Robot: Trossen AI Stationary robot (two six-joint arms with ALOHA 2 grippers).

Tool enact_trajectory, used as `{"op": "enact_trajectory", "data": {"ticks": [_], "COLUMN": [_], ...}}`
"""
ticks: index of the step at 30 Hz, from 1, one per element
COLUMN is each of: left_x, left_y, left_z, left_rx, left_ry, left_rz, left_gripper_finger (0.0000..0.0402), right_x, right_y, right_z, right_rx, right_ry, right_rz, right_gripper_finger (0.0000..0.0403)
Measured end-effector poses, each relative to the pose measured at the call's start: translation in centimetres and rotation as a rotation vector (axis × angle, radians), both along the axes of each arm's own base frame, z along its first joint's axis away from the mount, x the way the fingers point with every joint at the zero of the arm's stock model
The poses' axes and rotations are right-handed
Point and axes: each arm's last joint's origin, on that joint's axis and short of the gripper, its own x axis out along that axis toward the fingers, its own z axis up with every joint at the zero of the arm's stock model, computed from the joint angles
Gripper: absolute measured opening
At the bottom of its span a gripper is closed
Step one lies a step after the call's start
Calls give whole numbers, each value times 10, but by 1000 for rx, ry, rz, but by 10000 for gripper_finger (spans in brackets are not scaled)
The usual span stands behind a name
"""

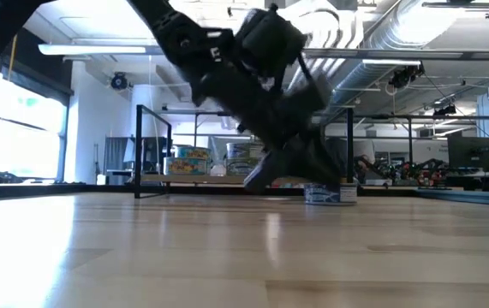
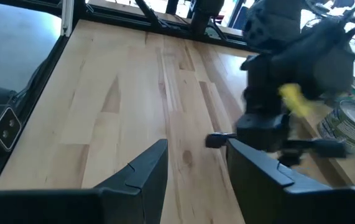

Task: Stack canned seafood by type on shelf
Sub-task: Stack the blue tuna can on top of the blue tuna can on the shelf

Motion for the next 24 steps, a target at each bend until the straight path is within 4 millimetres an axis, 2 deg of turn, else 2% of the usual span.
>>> {"op": "enact_trajectory", "data": {"ticks": [4, 10, 13, 16, 19, 24], "left_x": [5, 4, 2, 0, 2, 5], "left_y": [16, 46, 59, 65, 64, 53], "left_z": [14, 14, 8, -2, -12, -21], "left_rx": [-21, -111, -116, -107, -66, 4], "left_ry": [-95, -120, -79, -37, -20, -10], "left_rz": [59, 149, 152, 79, 45, 67], "left_gripper_finger": [98, 152, 162, 154, 133, 66], "right_x": [0, 0, 0, 0, 0, 0], "right_y": [0, 0, -1, -1, -1, -1], "right_z": [0, 0, 0, 0, 0, 0], "right_rx": [1, -5, -14, -16, -16, -15], "right_ry": [0, -3, -9, -13, -14, -14], "right_rz": [-1, -6, -15, -19, -20, -20], "right_gripper_finger": [156, 156, 156, 156, 156, 156]}}
